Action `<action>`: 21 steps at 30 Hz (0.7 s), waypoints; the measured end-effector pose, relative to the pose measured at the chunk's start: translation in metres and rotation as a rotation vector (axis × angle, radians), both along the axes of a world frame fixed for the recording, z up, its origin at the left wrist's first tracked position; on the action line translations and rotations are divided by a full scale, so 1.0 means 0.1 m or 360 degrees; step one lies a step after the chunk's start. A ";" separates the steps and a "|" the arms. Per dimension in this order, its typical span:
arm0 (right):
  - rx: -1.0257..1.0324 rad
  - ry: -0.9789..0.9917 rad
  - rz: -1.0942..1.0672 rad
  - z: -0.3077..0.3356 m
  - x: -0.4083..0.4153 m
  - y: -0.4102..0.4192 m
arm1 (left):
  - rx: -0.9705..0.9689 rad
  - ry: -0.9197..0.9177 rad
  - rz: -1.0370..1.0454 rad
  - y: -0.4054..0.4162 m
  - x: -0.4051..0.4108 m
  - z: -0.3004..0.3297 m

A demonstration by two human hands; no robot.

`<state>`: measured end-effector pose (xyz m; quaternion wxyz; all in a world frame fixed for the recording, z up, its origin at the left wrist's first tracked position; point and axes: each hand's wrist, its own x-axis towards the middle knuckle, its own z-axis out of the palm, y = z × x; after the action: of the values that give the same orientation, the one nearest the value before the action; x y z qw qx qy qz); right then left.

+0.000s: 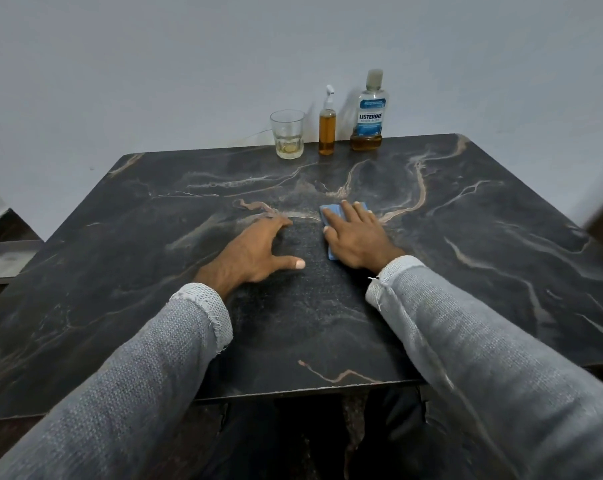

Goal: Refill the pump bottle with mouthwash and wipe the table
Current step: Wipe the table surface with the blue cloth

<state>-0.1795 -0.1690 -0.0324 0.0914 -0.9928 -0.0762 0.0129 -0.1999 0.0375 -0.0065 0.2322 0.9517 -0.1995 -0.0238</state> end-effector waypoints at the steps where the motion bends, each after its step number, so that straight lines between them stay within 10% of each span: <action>1: 0.0010 0.0002 0.0028 0.00 -0.06 -0.02 | 0.0038 0.0029 -0.0014 -0.03 0.01 0.00; 10: 0.0007 -0.0090 -0.0031 -0.09 -0.81 -0.70 | 0.0105 0.0058 -0.0016 -0.16 0.12 -0.02; 21: -0.0037 0.0011 -0.0391 0.02 0.28 -0.72 | 0.0339 0.0106 0.0017 -0.20 0.20 -0.05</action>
<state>-0.1514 -0.2415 -0.0302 0.0811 -0.9956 0.0466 0.0059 -0.1795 0.0174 -0.0112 0.1364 0.9707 -0.1830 -0.0751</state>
